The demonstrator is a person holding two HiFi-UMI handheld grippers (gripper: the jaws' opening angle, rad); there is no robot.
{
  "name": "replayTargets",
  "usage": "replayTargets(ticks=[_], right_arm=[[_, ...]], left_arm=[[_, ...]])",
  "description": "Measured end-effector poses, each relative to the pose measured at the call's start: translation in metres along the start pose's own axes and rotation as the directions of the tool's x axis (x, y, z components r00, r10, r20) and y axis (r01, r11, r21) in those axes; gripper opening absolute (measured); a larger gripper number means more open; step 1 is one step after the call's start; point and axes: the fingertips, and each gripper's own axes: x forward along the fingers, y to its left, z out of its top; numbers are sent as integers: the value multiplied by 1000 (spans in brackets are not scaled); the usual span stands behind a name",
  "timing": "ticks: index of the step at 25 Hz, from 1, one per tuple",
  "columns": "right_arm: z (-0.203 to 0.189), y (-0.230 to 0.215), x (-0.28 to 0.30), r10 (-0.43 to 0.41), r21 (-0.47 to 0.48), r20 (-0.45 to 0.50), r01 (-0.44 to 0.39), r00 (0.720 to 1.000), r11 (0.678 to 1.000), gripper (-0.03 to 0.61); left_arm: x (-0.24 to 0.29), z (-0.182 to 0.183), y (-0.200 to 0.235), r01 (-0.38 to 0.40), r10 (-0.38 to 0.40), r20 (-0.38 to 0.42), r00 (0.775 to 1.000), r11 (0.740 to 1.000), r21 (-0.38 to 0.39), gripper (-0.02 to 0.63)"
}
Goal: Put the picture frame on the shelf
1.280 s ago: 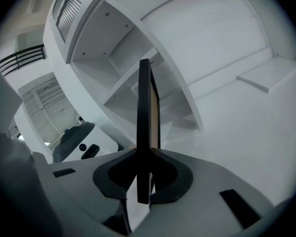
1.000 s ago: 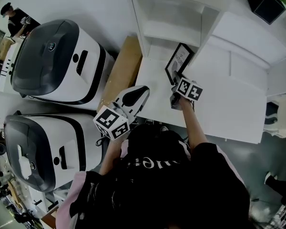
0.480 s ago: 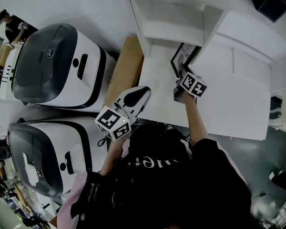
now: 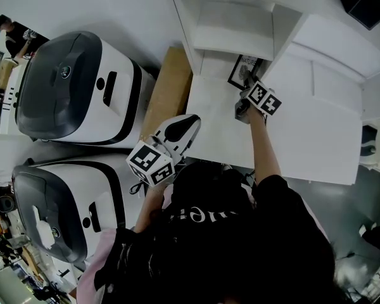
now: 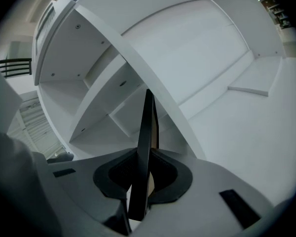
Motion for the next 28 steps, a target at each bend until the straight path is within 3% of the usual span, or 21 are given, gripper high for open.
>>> replayTargets(ticks=[8,20,24,28], right_arm=[[7,-18,22,-38,99,9,37,999,994,86],[-3,-40,37,-152,34,0,152,988,988,87],[-15,-50,43,-145,128,-20,146,989,981,89],[-25,-58,51,-137,156,-23,139,990,978,105]], left_arm=[[-4,-5,8,-18,18,-10,1000,1000,-12,29],[-15,-11,20,-55,55,-17,998,998,-34,29],[-16,-16,21,-58,57,-27,998,997,-42,29],[-17,-21,21,-59,57,-40,998,997,-51,29]])
